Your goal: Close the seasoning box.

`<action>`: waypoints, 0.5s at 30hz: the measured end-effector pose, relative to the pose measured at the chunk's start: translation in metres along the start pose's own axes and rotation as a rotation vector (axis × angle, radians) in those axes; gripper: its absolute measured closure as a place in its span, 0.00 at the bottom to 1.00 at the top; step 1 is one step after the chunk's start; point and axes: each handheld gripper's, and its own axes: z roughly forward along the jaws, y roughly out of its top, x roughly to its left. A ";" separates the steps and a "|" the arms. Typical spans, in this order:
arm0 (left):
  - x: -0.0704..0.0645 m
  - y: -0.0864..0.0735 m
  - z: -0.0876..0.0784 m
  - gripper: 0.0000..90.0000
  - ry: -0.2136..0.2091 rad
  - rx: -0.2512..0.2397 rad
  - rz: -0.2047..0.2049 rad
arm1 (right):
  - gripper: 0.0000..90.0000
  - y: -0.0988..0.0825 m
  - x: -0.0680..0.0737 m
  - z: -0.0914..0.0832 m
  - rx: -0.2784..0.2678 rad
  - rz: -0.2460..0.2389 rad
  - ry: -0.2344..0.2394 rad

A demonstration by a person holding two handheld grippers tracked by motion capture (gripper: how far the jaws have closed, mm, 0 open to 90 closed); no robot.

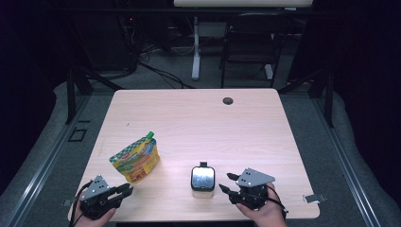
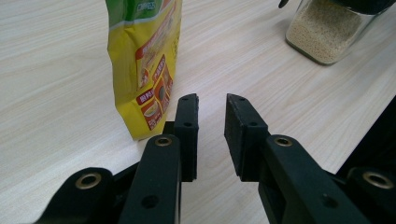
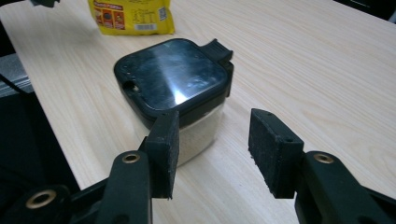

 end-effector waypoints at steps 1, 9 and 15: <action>0.000 0.000 0.000 0.83 0.001 0.001 0.000 | 0.59 -0.001 -0.001 -0.001 0.004 0.003 -0.006; 0.000 0.000 0.001 0.82 0.000 0.001 -0.005 | 0.58 -0.008 -0.012 -0.001 -0.004 0.052 -0.038; 0.002 -0.001 0.001 0.80 -0.009 0.009 -0.004 | 0.58 -0.013 -0.018 0.000 -0.006 0.082 -0.056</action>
